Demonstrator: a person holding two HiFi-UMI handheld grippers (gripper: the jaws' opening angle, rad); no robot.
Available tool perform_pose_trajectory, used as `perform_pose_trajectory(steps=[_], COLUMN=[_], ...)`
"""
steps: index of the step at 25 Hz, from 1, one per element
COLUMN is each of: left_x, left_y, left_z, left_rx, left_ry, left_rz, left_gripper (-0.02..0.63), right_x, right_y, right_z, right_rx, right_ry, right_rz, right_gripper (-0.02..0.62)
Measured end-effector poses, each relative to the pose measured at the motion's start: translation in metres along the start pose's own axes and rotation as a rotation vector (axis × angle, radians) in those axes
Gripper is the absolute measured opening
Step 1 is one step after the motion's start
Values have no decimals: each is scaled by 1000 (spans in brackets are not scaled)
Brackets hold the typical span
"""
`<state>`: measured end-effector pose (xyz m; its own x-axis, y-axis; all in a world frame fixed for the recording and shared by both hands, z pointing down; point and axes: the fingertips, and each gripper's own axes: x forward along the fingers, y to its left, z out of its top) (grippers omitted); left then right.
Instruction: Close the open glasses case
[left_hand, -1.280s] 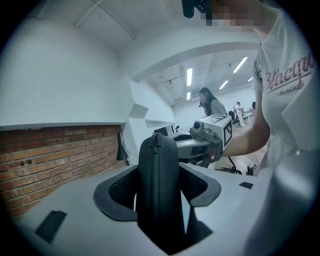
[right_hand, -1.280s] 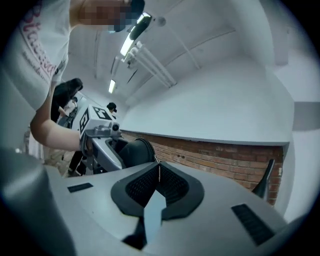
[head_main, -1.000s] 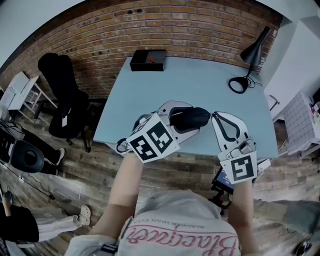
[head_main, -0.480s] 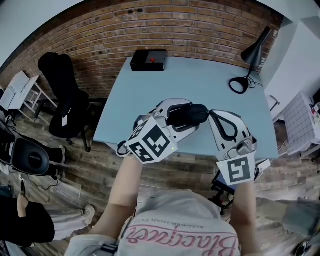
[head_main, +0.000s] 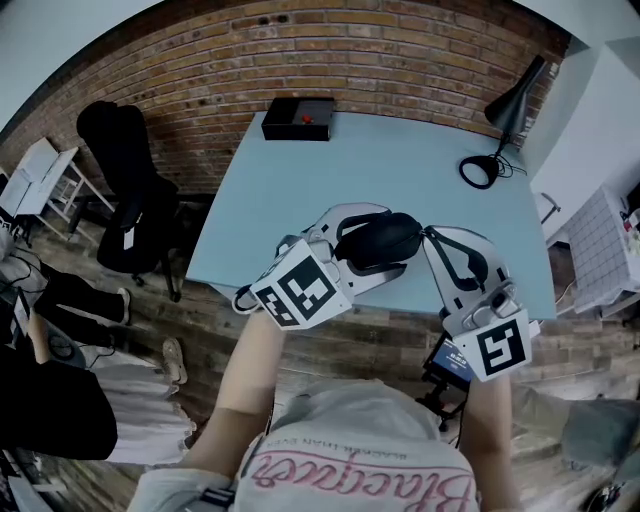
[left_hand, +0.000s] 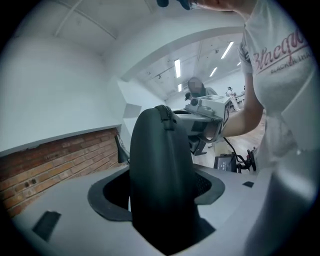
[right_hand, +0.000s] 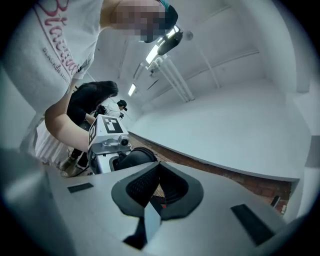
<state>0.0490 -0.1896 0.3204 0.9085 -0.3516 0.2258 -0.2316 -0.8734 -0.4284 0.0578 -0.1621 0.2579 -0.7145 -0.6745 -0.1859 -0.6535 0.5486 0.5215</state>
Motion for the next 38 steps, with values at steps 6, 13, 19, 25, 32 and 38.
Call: perform_pose_trajectory(steps=[6, 13, 19, 25, 32, 38], left_x=[2, 3, 3, 7, 3, -4], left_y=[-2, -14, -25, -26, -2, 5], left_z=[-23, -47, -61, -71, -42, -15], left_rx=[-58, -112, -116, -94, -117, -64], left_ry=[228, 438, 508, 564, 271, 85], left_rz=[-19, -132, -201, -202, -21, 73], left_gripper=[273, 261, 258, 256, 262, 262], right_x=[-1, 2, 6, 13, 13, 8], right_y=[3, 9, 22, 33, 11, -9], right_z=[-21, -32, -32, -35, -30, -33], right_rx=[-188, -476, -618, -714, -402, -276], right_ry=[134, 228, 237, 257, 229, 241], right_rz=[-22, 22, 76, 130, -28, -99], right_gripper=[17, 17, 18, 17, 17, 17])
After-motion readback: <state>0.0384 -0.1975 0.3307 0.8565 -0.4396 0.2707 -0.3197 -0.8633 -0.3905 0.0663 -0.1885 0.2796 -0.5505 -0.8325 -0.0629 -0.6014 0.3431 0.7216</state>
